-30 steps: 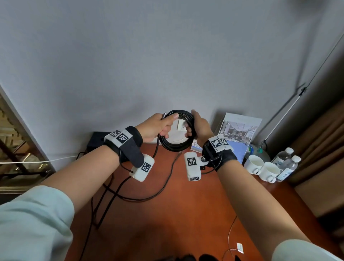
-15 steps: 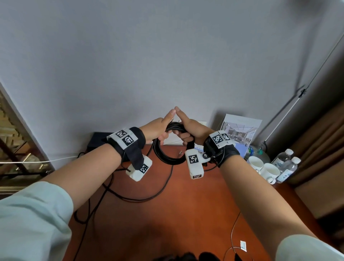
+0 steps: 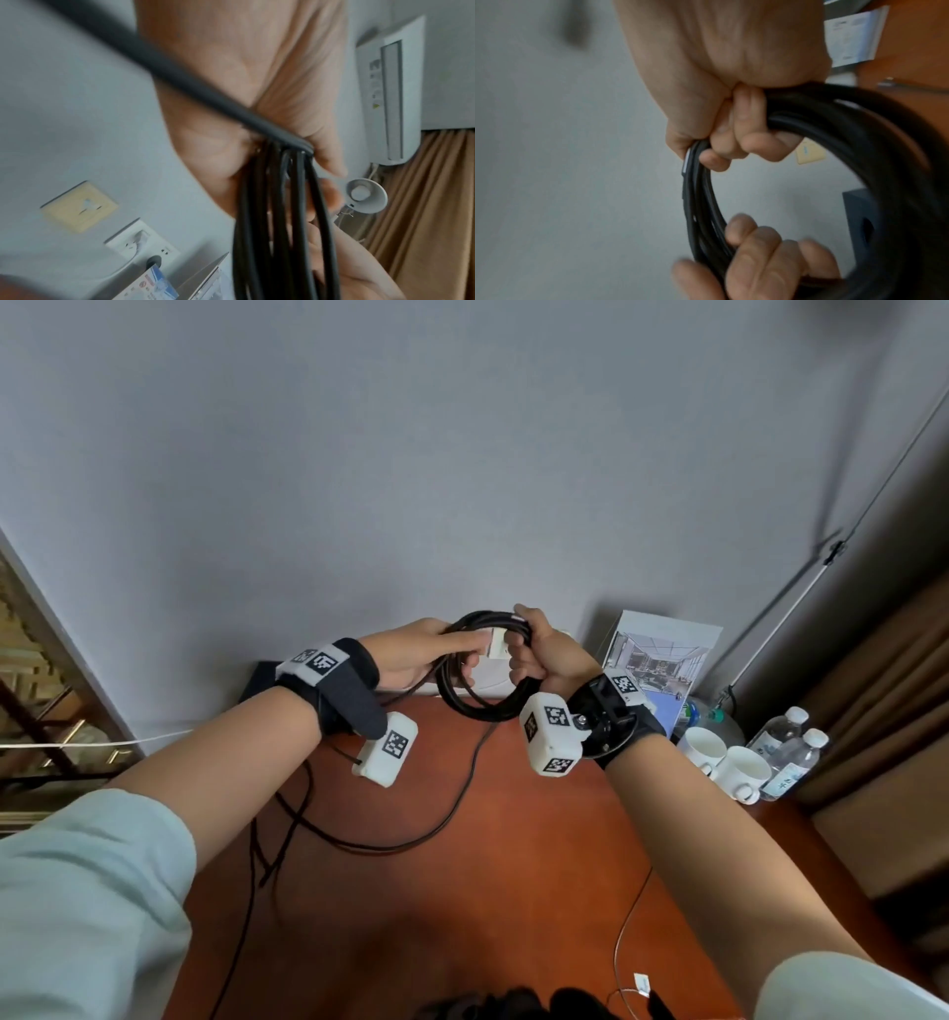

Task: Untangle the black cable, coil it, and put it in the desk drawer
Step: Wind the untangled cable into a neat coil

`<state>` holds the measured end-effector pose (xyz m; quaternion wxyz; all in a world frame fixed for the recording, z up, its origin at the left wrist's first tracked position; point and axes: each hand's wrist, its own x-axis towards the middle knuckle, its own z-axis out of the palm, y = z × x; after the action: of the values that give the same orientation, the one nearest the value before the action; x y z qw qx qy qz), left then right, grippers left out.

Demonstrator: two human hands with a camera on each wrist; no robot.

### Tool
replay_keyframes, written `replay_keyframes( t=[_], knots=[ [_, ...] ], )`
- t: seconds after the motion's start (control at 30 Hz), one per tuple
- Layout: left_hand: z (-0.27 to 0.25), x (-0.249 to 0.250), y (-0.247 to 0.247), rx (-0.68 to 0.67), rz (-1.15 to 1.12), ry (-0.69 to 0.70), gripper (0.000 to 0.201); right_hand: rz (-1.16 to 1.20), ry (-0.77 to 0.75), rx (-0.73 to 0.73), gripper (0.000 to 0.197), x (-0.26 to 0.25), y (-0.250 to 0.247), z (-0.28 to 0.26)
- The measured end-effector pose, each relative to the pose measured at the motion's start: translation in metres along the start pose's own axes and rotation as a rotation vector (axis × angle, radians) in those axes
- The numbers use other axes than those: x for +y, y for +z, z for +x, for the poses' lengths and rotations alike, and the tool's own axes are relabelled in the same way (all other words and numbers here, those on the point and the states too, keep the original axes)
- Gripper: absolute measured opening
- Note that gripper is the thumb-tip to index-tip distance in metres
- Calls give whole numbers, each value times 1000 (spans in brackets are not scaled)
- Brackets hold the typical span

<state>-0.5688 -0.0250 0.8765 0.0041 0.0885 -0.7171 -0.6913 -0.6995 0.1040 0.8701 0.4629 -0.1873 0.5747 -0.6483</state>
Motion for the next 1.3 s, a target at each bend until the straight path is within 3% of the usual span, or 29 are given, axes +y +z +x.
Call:
replay_keyframes(
  t=[0.1, 0.17, 0.3, 0.4, 0.53, 0.6, 0.67, 0.77, 0.87, 0.97, 1.03, 1.13, 1.3],
  knots=[
    [1, -4, 2, -2, -218, 19, 28, 239, -21, -25, 60, 5, -5, 6],
    [5, -1, 7, 43, -230, 10, 34, 260, -45, -14, 55, 11, -7, 7],
    [3, 5, 11, 141, 54, 23, 43, -1, -75, -21, 38, 12, -18, 6],
    [2, 8, 8, 191, 235, 22, 43, -334, -54, -22, 36, -1, -26, -5],
    [4, 12, 13, 169, 374, 1, 43, -672, -131, 52, 51, -13, -6, -11],
    [6, 14, 19, 149, 426, -8, 44, -760, -231, 127, 63, -13, 9, -7],
    [8, 14, 25, 127, 365, -6, 46, -781, -287, 248, 60, -10, 18, -4],
    [7, 14, 27, 114, 255, 23, 40, -669, -274, 362, 46, -6, 15, 4],
    [4, 10, 20, 53, 130, 54, 29, -290, -179, 475, 51, -3, 6, 11],
    [3, 8, 15, -22, 8, 73, 22, 35, -138, 466, 40, 3, 1, 10],
    [4, 8, 17, 10, -3, 79, 25, 141, -141, 440, 34, 9, 1, 10],
    [8, 10, 22, 161, 74, 59, 41, 108, -115, 380, 36, 15, 4, 7],
    [10, 10, 20, 305, 195, -3, 52, -275, -158, 358, 54, 3, 12, -2]
  ],
)
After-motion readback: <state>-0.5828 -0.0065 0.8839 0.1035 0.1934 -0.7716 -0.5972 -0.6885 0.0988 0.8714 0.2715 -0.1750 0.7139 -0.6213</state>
